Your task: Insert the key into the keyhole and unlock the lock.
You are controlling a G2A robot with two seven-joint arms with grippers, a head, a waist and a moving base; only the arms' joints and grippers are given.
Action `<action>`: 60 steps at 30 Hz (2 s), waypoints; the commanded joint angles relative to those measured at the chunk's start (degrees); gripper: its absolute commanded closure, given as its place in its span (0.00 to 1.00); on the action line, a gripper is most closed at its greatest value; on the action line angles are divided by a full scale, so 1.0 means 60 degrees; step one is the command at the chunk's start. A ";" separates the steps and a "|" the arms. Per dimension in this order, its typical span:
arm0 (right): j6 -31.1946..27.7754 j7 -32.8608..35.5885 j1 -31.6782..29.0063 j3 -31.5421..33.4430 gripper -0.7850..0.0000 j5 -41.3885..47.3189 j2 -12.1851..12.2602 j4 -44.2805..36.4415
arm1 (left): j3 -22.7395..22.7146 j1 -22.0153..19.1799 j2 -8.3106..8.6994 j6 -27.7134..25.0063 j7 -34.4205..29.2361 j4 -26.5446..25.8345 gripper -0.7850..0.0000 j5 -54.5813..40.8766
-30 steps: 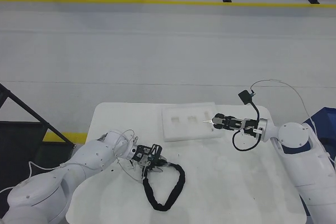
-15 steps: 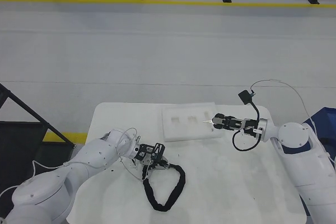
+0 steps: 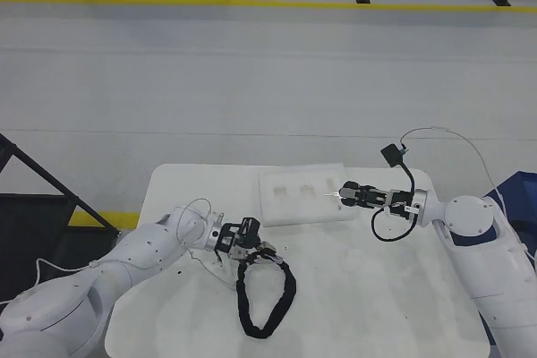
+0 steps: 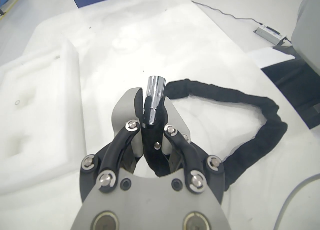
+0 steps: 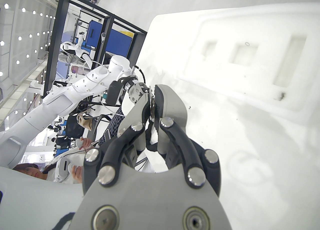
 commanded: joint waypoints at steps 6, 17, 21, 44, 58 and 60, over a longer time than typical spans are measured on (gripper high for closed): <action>0.0380 0.0464 -0.0182 -0.0165 1.00 -0.0321 0.0054 -0.0523 | 0.0224 -0.0041 0.0710 0.0293 0.0294 -0.1451 1.00 -0.1519; 0.1362 0.2524 -0.0320 -0.0172 1.00 -0.0053 0.0250 -0.1538 | 0.0224 -0.0228 0.1249 0.0919 0.0922 -0.2717 1.00 -0.1924; 0.1398 0.2932 -0.0395 0.0067 1.00 0.0616 0.0314 -0.1772 | 0.0224 -0.0332 0.1359 0.1332 0.1336 -0.3028 1.00 -0.1822; 0.1272 0.2701 -0.0843 0.0577 1.00 0.1575 0.0462 -0.2448 | -0.0108 -0.0004 0.1435 0.1793 0.1764 -0.3417 1.00 -0.2436; 0.1619 0.1790 -0.1986 0.1347 1.00 0.0379 0.0724 -0.4816 | -0.0341 0.0264 0.0292 0.2575 0.2574 -0.2339 1.00 -0.2720; 0.1645 0.1573 -0.2135 0.1413 1.00 0.0204 0.0745 -0.5018 | -0.0285 0.0177 0.0088 0.2600 0.2599 -0.2078 1.00 -0.2693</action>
